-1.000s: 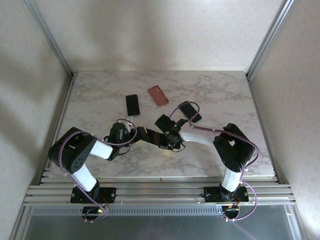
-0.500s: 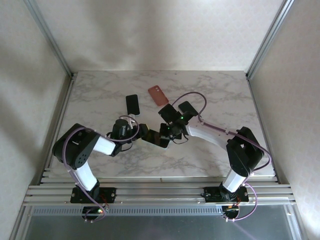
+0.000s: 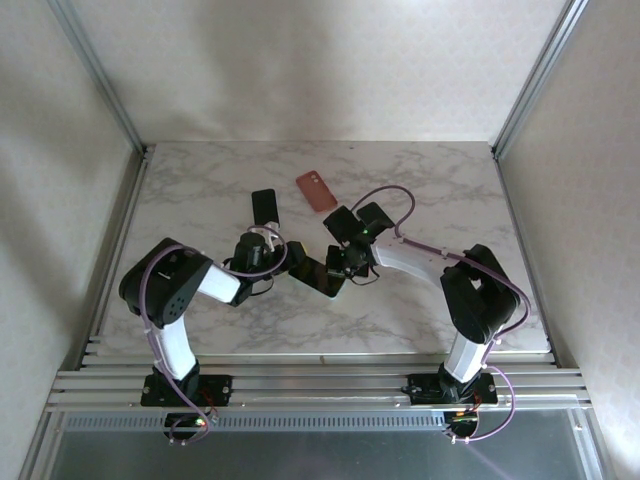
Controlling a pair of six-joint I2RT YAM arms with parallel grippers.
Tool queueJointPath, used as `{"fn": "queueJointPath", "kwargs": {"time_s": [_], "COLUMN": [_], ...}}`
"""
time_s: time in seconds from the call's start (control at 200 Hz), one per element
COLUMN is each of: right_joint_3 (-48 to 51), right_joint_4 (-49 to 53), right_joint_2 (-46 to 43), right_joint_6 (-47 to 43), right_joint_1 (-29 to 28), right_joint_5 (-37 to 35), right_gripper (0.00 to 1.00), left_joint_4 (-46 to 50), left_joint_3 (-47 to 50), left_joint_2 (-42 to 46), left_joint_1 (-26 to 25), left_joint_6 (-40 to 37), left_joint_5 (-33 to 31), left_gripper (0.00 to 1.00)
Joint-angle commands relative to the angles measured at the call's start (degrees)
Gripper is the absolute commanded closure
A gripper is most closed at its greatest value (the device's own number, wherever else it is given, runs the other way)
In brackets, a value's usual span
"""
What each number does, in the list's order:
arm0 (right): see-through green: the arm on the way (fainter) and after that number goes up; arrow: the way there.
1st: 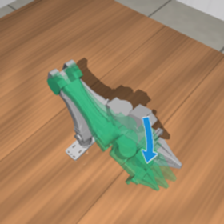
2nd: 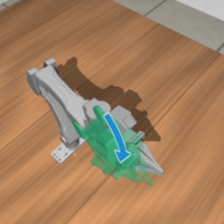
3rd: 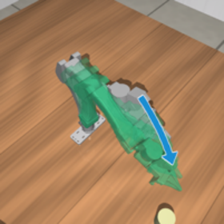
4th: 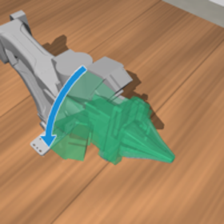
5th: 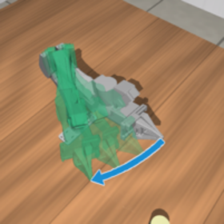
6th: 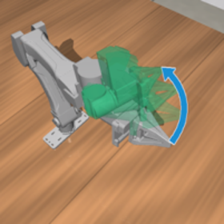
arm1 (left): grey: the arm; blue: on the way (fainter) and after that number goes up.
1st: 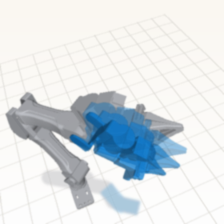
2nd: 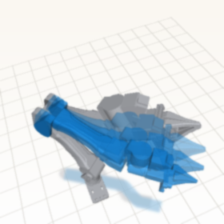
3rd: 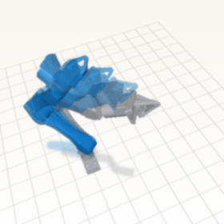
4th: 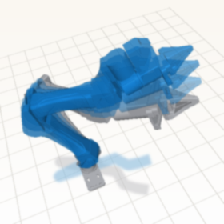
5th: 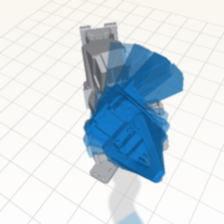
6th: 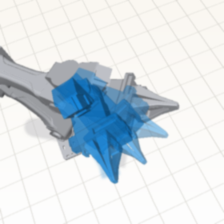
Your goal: Put the phone into the phone case
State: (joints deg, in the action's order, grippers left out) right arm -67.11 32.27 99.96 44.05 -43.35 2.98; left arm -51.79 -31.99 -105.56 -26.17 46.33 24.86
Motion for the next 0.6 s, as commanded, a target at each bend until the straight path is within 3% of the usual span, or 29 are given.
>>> {"fn": "queueJointPath", "kwargs": {"time_s": [0.0,0.596], "right_joint_3": [2.02,2.34], "right_joint_4": [-0.83,-1.99], "right_joint_2": [0.54,5.27], "right_joint_6": [-0.8,-1.34], "right_joint_1": [1.8,2.92], "right_joint_5": [-0.18,2.9], "right_gripper": [1.0,1.0], "left_joint_4": [0.24,1.52], "left_joint_3": [-1.38,-2.12], "left_joint_2": [-1.93,-2.8], "left_joint_1": [-0.93,-0.9], "left_joint_6": [0.48,-0.28], "left_joint_5": [1.68,1.68], "left_gripper": [0.54,0.55]}}
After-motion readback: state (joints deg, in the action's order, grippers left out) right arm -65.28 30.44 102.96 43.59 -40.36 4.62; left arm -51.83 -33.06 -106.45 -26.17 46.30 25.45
